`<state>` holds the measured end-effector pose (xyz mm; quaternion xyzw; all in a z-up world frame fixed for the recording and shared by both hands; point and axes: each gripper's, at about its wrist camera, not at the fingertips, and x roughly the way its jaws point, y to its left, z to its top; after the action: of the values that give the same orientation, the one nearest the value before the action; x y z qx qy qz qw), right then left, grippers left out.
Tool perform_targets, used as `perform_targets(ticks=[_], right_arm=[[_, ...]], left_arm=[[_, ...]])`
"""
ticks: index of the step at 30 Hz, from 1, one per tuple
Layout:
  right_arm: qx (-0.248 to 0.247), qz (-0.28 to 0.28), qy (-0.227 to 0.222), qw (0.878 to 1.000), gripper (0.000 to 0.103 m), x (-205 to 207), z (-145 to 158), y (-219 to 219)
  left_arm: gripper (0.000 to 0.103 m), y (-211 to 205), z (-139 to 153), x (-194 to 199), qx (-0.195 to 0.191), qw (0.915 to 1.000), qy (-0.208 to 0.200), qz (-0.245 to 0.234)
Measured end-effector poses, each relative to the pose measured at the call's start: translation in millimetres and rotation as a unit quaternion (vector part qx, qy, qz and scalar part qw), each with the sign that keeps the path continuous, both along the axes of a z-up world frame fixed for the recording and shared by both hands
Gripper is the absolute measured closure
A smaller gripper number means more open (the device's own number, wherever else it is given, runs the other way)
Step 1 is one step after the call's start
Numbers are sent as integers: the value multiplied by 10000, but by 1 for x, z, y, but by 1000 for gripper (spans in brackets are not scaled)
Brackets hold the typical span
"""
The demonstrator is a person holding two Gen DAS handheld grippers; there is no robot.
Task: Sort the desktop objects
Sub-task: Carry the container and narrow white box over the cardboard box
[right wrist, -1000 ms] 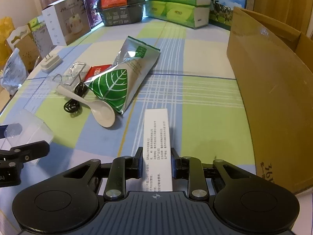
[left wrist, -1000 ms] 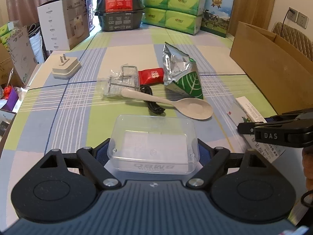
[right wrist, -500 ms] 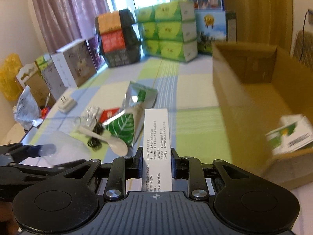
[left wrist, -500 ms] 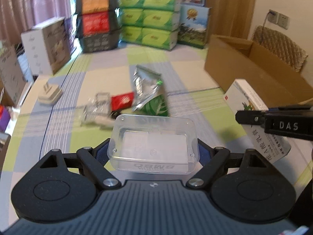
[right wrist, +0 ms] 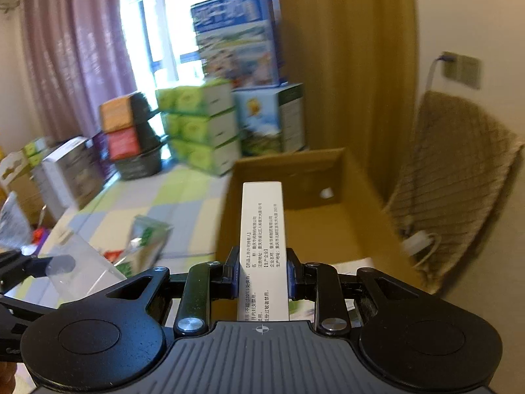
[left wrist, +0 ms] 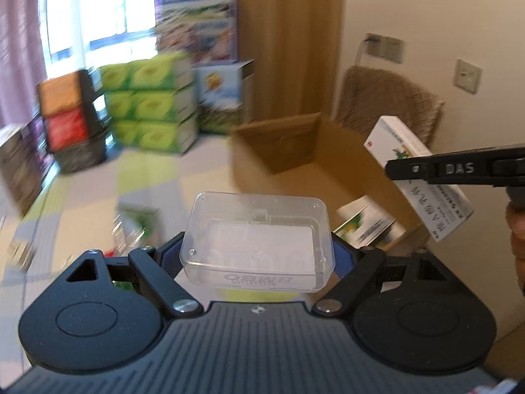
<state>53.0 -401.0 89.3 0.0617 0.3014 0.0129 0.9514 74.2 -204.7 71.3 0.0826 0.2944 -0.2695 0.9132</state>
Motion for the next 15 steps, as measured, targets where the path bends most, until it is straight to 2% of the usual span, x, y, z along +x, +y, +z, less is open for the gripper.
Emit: perform_targets(ticks=[6,15], right_arm=[[1,-227,71,9997,80,18,9,-48],[118,-464,308,9984,80,40,-13,-83]], left_arm=[[19,-60,5,21,-53,9992,26,-394],[19,-107,-18,49,-4,9976,260,-646]])
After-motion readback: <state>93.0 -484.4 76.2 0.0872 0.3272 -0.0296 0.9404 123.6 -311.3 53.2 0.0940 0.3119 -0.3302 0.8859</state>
